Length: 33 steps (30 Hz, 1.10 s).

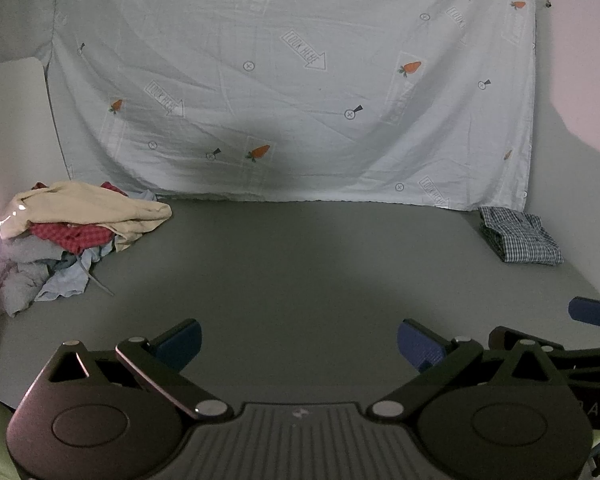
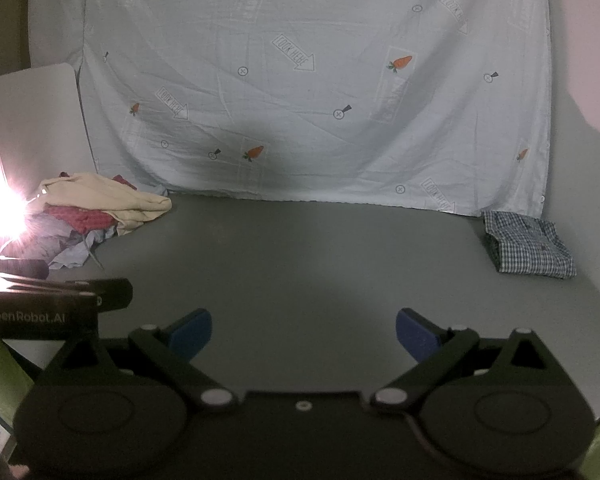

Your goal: Fold clothes

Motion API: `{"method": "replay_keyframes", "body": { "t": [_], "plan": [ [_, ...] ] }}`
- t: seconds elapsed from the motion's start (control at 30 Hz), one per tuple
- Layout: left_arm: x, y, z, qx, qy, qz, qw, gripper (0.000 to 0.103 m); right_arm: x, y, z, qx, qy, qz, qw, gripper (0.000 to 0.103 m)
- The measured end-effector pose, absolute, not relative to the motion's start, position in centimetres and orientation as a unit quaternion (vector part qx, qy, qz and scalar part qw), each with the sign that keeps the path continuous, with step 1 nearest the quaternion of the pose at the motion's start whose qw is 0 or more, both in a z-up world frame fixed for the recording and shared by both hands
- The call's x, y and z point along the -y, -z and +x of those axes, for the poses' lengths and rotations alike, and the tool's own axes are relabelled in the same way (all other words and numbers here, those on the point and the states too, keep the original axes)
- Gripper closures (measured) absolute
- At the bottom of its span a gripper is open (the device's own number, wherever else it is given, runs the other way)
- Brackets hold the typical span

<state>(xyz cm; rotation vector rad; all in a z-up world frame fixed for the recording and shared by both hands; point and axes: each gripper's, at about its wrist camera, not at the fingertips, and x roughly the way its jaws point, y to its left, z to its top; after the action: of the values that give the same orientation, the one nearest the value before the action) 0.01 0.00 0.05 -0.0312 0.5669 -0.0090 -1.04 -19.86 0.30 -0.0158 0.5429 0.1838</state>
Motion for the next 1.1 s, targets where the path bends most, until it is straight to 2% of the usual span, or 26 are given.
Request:
{"method": "replay_keyframes", "body": {
  "t": [1.1],
  "plan": [
    [1.5, 0.3, 0.1, -0.282, 0.000, -0.008, 0.960, 0.000, 19.9, -0.2, -0.5, -0.274, -0.096, -0.005, 0.957, 0.003]
  ]
}}
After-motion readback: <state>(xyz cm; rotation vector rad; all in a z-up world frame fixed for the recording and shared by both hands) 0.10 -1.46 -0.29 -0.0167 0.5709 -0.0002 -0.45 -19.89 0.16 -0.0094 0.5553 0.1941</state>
